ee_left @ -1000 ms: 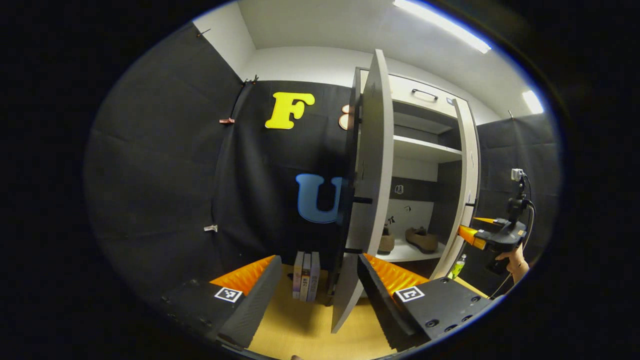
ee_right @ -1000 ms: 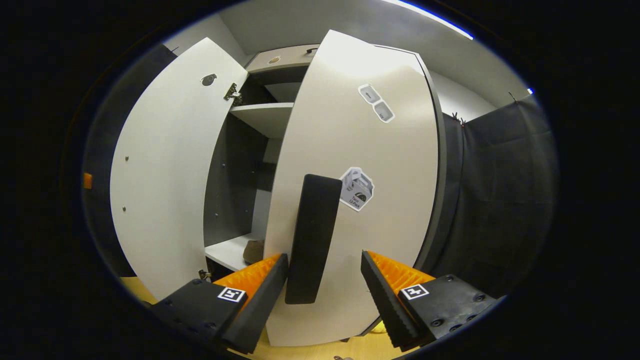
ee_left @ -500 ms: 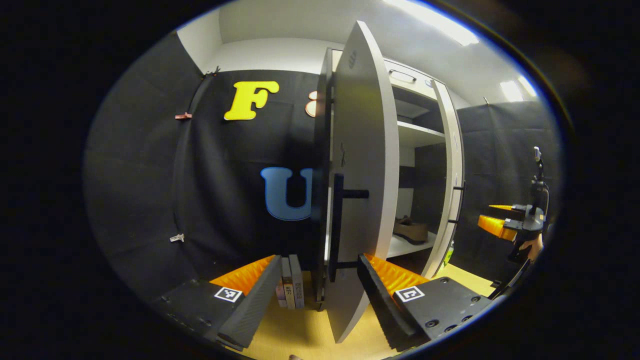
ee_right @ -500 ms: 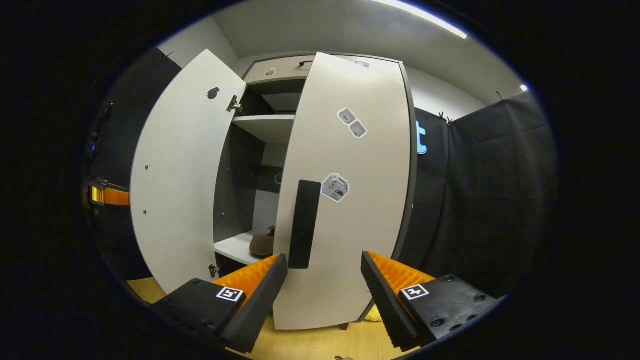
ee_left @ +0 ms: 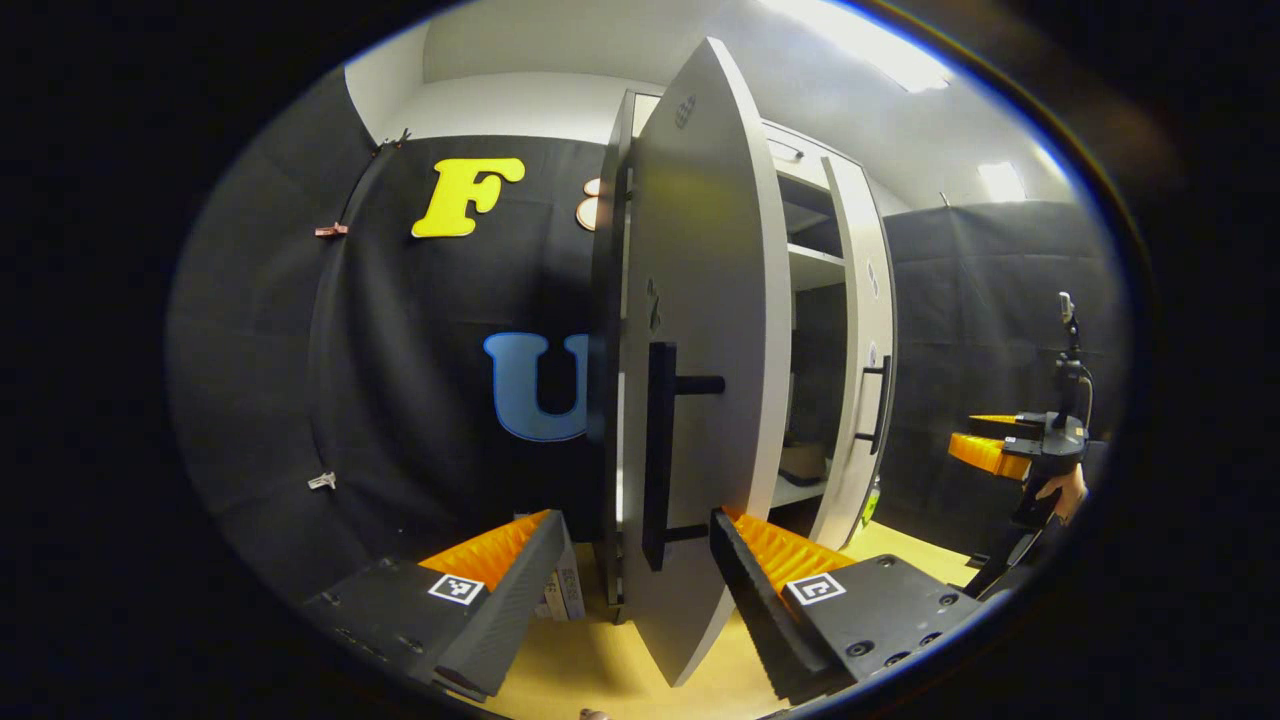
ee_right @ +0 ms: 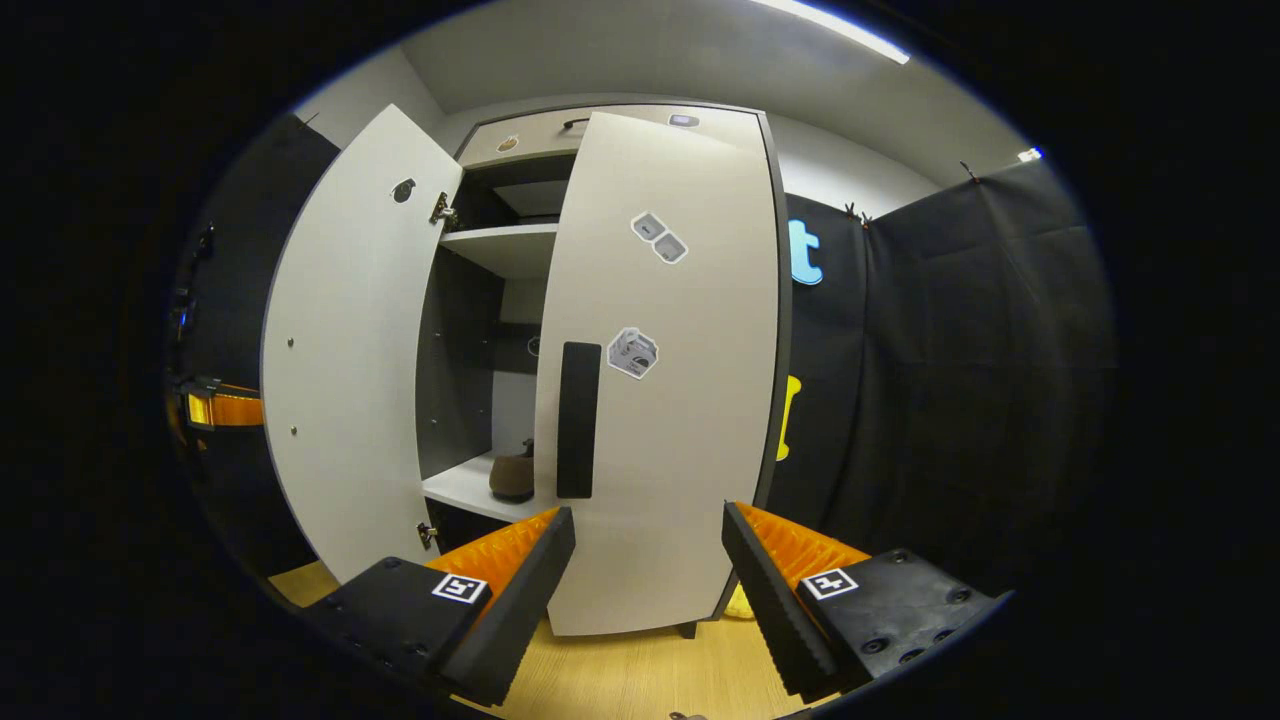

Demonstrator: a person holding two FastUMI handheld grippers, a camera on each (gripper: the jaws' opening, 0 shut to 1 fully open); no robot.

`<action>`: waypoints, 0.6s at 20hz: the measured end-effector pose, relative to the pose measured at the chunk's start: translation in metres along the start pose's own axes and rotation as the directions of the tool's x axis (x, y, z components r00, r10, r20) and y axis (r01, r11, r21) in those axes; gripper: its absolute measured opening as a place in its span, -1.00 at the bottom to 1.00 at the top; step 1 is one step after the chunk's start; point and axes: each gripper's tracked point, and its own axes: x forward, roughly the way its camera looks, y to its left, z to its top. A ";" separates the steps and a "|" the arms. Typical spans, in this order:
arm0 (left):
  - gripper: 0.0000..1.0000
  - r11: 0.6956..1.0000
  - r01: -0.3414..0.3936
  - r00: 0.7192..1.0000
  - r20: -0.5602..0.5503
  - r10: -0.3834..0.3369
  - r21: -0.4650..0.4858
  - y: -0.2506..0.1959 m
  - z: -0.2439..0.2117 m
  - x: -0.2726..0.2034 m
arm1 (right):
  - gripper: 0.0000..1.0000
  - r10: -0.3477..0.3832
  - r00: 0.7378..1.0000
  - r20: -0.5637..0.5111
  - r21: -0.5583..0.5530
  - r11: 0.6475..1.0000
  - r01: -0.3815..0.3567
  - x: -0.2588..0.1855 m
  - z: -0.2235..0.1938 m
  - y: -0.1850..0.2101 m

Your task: Grab one shoe with the right hand and put it into the shoe cabinet, grab the other shoe with the left hand and put it into the shoe cabinet; then close the right door with the right hand and the left door with the left hand.

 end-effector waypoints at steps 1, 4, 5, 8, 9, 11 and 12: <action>0.89 1.000 0.012 1.000 0.000 -0.012 -0.006 -0.005 -0.001 0.002 | 0.96 -0.003 1.000 0.001 -0.002 1.000 0.003 0.001 0.000 -0.002; 0.89 0.999 0.044 0.999 0.002 -0.044 -0.012 -0.021 0.000 0.009 | 0.96 0.002 1.000 -0.005 0.019 1.000 -0.002 0.004 -0.002 -0.006; 0.89 0.999 0.051 0.999 0.006 -0.050 -0.009 -0.026 0.000 0.012 | 0.96 0.003 1.000 -0.006 0.022 1.000 -0.003 0.006 -0.002 -0.009; 0.89 0.998 0.061 0.998 0.003 -0.061 -0.012 -0.037 -0.001 0.019 | 0.96 0.006 1.000 -0.009 0.023 1.000 -0.006 0.011 -0.004 -0.016; 0.89 0.998 0.063 0.998 0.002 -0.063 -0.016 -0.040 -0.001 0.020 | 0.96 0.009 1.000 -0.009 0.027 1.000 -0.008 0.014 -0.004 -0.018; 0.89 0.997 0.069 0.998 0.000 -0.069 -0.017 -0.046 0.000 0.025 | 0.96 0.018 1.000 -0.011 0.041 0.999 -0.018 0.019 -0.005 -0.021; 0.89 0.997 0.072 0.997 0.000 -0.072 -0.018 -0.050 0.000 0.028 | 0.96 0.026 1.000 -0.011 0.046 0.999 -0.026 0.022 -0.006 -0.023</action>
